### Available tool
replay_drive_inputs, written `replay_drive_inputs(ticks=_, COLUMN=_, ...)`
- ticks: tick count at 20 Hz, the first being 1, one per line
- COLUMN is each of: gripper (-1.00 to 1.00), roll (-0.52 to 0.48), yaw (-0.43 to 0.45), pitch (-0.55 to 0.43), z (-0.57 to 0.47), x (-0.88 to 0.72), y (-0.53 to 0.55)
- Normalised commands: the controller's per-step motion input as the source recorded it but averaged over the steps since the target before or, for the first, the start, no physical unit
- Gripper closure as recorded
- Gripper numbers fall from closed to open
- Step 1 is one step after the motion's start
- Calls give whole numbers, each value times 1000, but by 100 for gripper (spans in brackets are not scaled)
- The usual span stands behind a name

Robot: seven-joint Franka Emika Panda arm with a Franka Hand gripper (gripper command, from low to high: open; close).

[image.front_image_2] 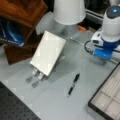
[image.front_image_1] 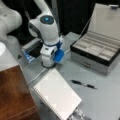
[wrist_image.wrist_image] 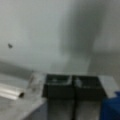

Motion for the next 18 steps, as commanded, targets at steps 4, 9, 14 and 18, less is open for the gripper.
replay_drive_inputs(ticks=4, gripper=100, roll=166, yaw=-79, pitch=-511, z=-193, x=-1000, y=-164)
replay_drive_inputs(ticks=9, gripper=100, roll=150, yaw=-97, pitch=-478, z=-145, x=-1000, y=-191)
replay_drive_inputs(ticks=14, gripper=100, roll=107, yaw=-127, pitch=-477, z=-209, x=-991, y=-228)
replay_drive_inputs(ticks=18, gripper=100, roll=33, yaw=-144, pitch=-473, z=-214, x=-811, y=-252)
